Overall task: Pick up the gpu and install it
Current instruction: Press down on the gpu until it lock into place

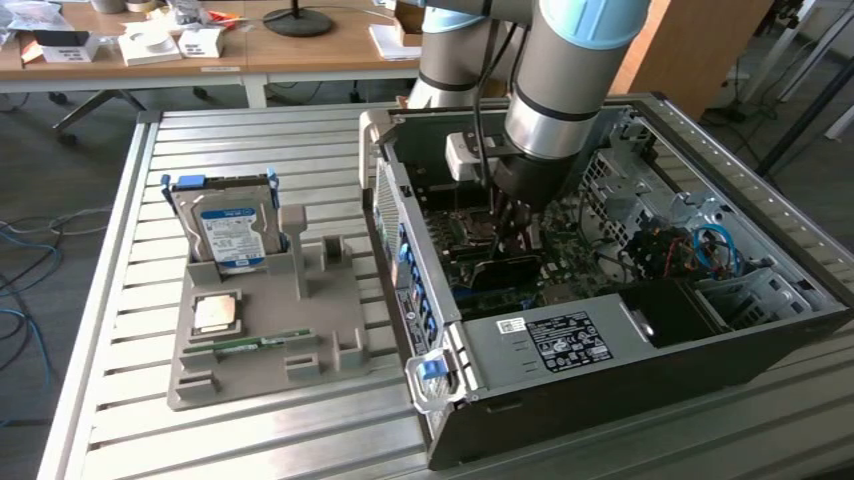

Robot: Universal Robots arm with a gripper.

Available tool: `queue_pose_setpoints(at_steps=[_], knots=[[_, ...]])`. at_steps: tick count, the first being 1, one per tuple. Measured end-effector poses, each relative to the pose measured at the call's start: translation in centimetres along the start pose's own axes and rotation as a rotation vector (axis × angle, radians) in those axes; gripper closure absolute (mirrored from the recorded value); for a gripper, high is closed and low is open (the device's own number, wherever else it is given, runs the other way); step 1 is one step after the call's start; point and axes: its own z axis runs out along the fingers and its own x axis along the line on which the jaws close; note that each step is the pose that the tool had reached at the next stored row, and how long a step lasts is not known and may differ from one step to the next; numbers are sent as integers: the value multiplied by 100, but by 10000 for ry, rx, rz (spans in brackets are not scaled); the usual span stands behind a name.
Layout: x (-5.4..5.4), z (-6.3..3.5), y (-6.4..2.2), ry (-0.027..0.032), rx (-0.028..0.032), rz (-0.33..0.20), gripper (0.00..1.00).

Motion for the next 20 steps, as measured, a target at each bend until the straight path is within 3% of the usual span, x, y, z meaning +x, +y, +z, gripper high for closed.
queue_pose_setpoints(at_steps=[4,6,17,20], knots=[[-4,-34,-1,-35,16,1,89],[-4,-85,0,-6,3,1,89],[-21,-368,-2,-6,3,0,89],[-24,-407,-2,-7,3,0,89]])
